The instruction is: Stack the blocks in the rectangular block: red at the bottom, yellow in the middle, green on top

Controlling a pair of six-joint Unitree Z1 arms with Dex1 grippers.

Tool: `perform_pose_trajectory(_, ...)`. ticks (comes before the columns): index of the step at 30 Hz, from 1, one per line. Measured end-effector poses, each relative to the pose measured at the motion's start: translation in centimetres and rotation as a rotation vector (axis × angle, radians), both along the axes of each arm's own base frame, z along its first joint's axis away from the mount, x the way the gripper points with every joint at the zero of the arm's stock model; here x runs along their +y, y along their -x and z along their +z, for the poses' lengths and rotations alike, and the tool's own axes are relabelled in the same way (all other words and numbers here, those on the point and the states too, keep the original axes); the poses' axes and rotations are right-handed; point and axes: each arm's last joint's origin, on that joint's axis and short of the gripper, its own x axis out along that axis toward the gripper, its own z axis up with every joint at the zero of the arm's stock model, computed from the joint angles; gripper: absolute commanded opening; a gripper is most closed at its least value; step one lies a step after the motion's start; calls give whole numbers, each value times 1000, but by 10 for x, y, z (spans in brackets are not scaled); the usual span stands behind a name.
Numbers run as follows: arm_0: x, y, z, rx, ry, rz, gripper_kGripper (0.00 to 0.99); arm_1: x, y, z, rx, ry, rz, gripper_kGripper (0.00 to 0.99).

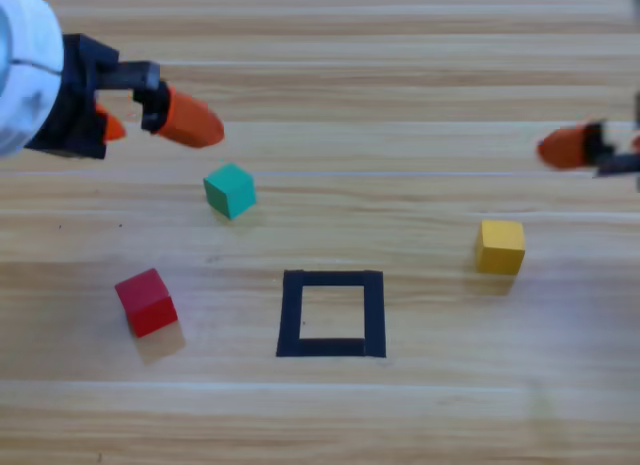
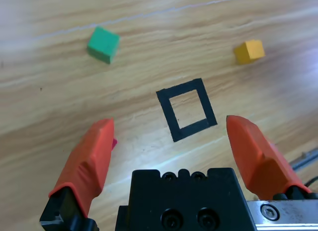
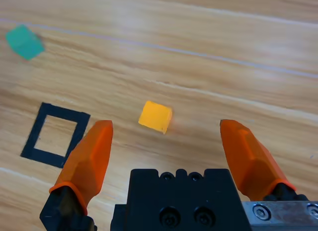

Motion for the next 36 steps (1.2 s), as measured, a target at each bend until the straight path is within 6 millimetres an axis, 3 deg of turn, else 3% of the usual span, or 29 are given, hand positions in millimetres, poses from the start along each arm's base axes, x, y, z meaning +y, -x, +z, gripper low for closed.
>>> perform_pose_trajectory(6,4,-4,-9,92,27,264,902,16,-15,-33,95,55,-36,950)
perform_pose_trajectory(11,1,-10,-3,198,-22,444,902,31,-29,-29,168,38,-115,973)
perform_pose_trajectory(15,-27,-41,4,284,-86,546,904,54,-50,-23,235,74,-155,988)
perform_pose_trajectory(18,-47,-61,-12,354,-144,584,904,69,-63,-32,273,91,-165,976)
perform_pose_trajectory(22,-66,-76,-45,467,-209,605,911,74,-66,-46,320,97,-160,951)
perform_pose_trajectory(31,-65,-80,-60,563,-218,678,910,76,-67,-53,357,50,-235,922)
perform_pose_trajectory(36,-65,-91,-84,636,-245,721,911,81,-72,-73,399,77,-264,922)
